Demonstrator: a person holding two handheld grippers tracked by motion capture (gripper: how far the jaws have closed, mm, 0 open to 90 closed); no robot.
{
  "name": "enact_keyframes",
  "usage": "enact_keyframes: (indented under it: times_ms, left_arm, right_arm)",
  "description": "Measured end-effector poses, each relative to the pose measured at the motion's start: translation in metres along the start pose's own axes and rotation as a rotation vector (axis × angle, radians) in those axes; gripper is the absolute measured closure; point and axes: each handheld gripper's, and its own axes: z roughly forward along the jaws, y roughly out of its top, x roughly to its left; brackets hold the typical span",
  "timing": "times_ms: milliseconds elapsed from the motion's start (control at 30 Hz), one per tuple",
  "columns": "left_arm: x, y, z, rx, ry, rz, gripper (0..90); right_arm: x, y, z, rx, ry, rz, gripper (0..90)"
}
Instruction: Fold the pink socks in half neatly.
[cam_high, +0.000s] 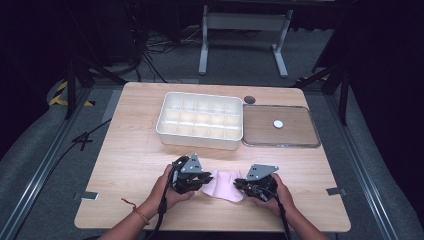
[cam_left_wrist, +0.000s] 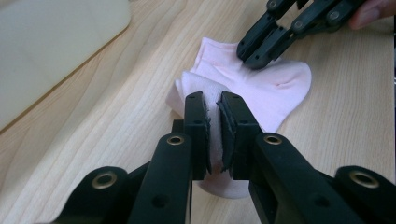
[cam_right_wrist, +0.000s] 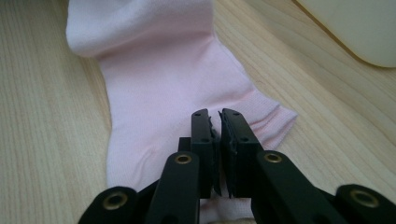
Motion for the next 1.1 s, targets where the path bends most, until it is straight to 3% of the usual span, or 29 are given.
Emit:
enact_keyframes:
  times_ms: [300, 533, 733, 800, 967, 1100]
  left_arm:
    - [-0.005, 0.009, 0.007, -0.002, 0.007, 0.006, 81.7]
    - [-0.006, 0.012, 0.012, 0.025, 0.011, 0.031, 81.7]
    - [-0.005, 0.012, 0.01, 0.016, 0.02, 0.024, 81.6]
    - [-0.005, 0.012, 0.01, 0.017, 0.019, 0.025, 81.6]
    - [-0.006, 0.014, 0.01, 0.014, 0.022, 0.03, 81.4]
    - [-0.008, 0.018, 0.013, 0.026, 0.014, 0.045, 81.3]
  right_arm:
    - [-0.001, 0.0, 0.002, -0.005, 0.002, -0.006, 84.6]
    - [0.0, -0.001, 0.001, -0.008, 0.004, -0.004, 83.4]
    - [-0.003, 0.004, -0.01, -0.047, -0.012, 0.002, 82.5]
    - [-0.005, 0.003, -0.011, -0.033, -0.03, 0.003, 82.1]
    - [-0.012, -0.005, -0.006, -0.005, -0.017, 0.038, 81.6]
    - [-0.011, -0.005, -0.005, -0.003, -0.019, 0.028, 81.6]
